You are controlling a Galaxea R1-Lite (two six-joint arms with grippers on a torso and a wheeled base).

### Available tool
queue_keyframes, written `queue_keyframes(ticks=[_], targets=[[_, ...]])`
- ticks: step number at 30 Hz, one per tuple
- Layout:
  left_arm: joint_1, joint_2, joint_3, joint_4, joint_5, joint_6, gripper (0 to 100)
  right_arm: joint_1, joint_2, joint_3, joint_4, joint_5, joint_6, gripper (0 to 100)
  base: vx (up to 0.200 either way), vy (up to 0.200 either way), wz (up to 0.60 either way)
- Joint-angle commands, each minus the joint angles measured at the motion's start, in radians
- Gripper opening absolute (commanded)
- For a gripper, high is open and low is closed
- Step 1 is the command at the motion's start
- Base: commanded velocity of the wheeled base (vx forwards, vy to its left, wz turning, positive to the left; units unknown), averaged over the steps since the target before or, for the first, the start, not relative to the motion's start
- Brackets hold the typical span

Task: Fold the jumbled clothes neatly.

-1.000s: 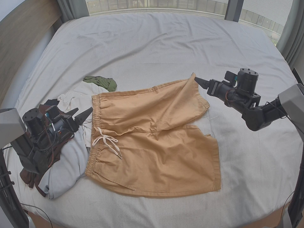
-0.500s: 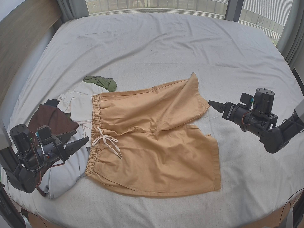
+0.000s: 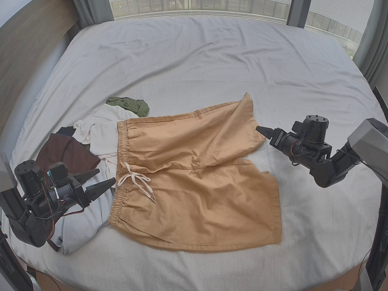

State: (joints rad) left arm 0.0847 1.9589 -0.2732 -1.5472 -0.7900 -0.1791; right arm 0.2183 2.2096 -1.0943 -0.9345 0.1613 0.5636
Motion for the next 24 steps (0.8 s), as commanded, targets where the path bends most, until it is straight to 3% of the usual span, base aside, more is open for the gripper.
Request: queue_keyframes(ticks=[1,9,10,24], targets=[[0.000,0.009,0.000,-0.001,0.000,0.000,100,0.004,0.071,-0.036,0.005,0.000,0.004,100,0.000,0.000,0.00],[0.000,0.031,-0.001,-0.002,0.000,0.017,100,0.009,0.088,-0.039,-0.003,-0.002,0.004,100,0.000,0.000,0.00],[0.001,0.034,-0.004,-0.002,0.000,0.024,100,0.010,0.090,-0.038,-0.004,-0.002,0.004,0,0.000,0.000,0.00],[-0.003,0.035,0.003,-0.002,0.000,0.033,100,0.024,0.105,-0.041,-0.009,-0.028,0.001,0,0.000,0.000,0.00]])
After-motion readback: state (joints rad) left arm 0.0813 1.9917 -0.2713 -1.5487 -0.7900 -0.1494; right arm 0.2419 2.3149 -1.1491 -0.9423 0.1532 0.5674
